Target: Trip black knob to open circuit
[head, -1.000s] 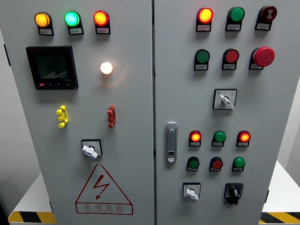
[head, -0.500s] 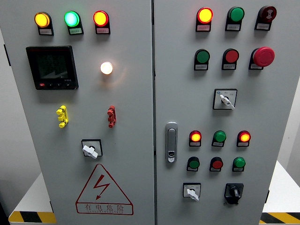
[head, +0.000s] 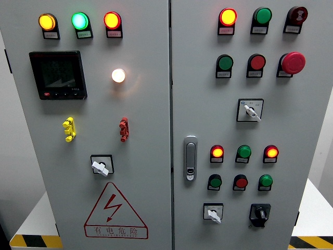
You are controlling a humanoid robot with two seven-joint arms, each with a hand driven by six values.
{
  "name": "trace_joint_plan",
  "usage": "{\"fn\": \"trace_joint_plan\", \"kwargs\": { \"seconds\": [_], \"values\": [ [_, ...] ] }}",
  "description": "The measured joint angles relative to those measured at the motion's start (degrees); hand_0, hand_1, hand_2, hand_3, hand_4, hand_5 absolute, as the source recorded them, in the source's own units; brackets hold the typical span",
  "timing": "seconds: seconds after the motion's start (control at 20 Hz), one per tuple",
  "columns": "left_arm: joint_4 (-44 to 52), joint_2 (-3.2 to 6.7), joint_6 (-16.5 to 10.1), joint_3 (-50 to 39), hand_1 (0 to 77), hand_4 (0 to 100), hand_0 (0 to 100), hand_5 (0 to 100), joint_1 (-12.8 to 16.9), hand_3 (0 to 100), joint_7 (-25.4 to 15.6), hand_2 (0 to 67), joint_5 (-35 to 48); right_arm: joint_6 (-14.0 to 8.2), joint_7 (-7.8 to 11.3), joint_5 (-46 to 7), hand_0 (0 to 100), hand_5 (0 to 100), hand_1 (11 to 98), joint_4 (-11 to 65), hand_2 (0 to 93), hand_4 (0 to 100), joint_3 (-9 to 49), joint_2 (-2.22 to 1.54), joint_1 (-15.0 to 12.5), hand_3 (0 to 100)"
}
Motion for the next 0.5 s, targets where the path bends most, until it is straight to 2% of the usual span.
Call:
{"fn": "trace_joint_plan", "kwargs": {
  "seconds": [0.2,0.3,0.35,0.4,0.45,0.5],
  "values": [
    [0.00,0.00,0.00,0.00,0.0,10,0,9,0.00,26,0.00,19.4,0.00,-1.13,0.11,4.15,45,46,50.8,14.01,0.0,40,-5.48,-0.29,-6.00,42],
    [0.00,0.00,0.00,0.00,0.0,10,0,9,0.00,26,0.00,19.4,0.00,-2.64,0.11,5.31,46,53,55.7,20.95,0.0,50,-8.06,-0.48,-8.93,49],
    [0.00,0.00,0.00,0.00,0.0,10,0,9,0.00,26,0.00,19.4,0.00,-3.98,0.11,5.77,47,57,56.2,24.05,0.0,55,-9.81,-0.58,-10.23,52],
    [0.00,0.00,0.00,0.00,0.0,10,0,9,0.00,26,0.01,19.4,0.00,-6.21,0.11,6.05,50,66,58.0,26.72,0.0,62,-11.64,-0.64,-10.98,58],
    [0.00,0.00,0.00,0.00,0.0,10,0,9,0.01,26,0.01,19.4,0.00,-9.34,0.09,6.17,53,76,59.7,28.75,0.0,68,-13.59,-0.67,-11.23,64],
    [0.00,0.00,0.00,0.00,0.0,10,0,9,0.01,26,0.01,19.4,0.00,-13.11,0.05,6.19,55,80,60.6,30.62,0.3,71,-15.87,-0.66,-11.25,68]
  ]
}}
